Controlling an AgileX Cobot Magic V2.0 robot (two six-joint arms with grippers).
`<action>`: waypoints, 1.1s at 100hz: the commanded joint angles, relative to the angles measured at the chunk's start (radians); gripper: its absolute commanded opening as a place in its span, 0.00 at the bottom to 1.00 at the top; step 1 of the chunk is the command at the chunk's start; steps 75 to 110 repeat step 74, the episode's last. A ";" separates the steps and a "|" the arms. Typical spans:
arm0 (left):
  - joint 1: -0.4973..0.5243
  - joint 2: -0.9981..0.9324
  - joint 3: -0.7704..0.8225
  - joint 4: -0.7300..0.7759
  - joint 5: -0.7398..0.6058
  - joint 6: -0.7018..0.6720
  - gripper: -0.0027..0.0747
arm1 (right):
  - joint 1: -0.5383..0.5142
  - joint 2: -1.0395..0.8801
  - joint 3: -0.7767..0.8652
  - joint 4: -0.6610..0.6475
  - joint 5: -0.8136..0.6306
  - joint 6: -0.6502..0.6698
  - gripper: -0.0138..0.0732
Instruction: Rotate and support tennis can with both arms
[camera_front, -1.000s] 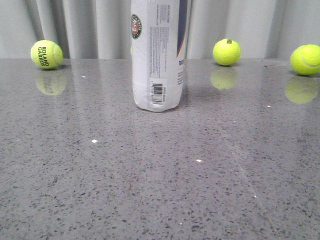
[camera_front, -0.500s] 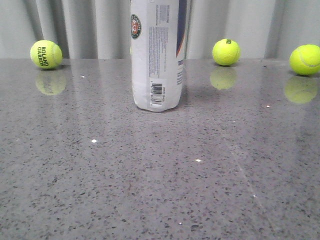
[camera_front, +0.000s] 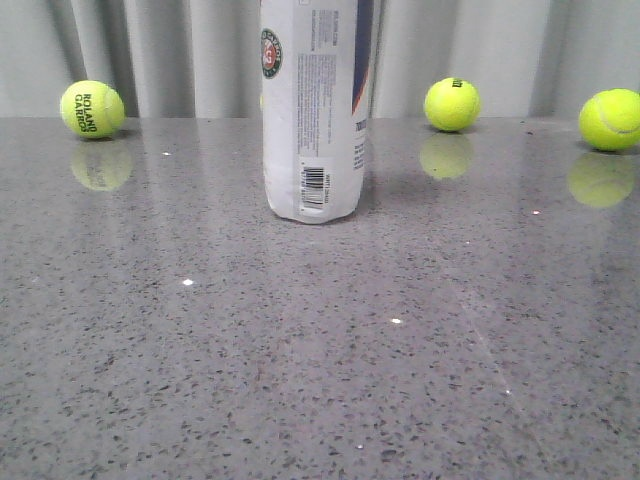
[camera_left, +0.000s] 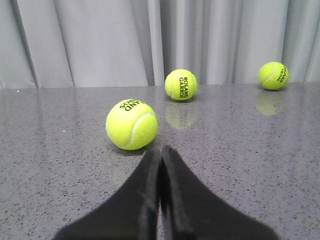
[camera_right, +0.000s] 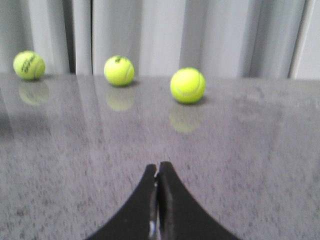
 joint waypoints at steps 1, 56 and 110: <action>0.003 -0.035 0.046 -0.001 -0.074 -0.010 0.01 | -0.010 -0.031 -0.018 0.000 -0.041 -0.001 0.08; 0.003 -0.035 0.046 -0.001 -0.074 -0.010 0.01 | -0.010 -0.031 -0.018 0.000 -0.057 -0.001 0.08; 0.003 -0.035 0.046 -0.001 -0.074 -0.010 0.01 | -0.010 -0.031 -0.018 0.000 -0.057 -0.001 0.08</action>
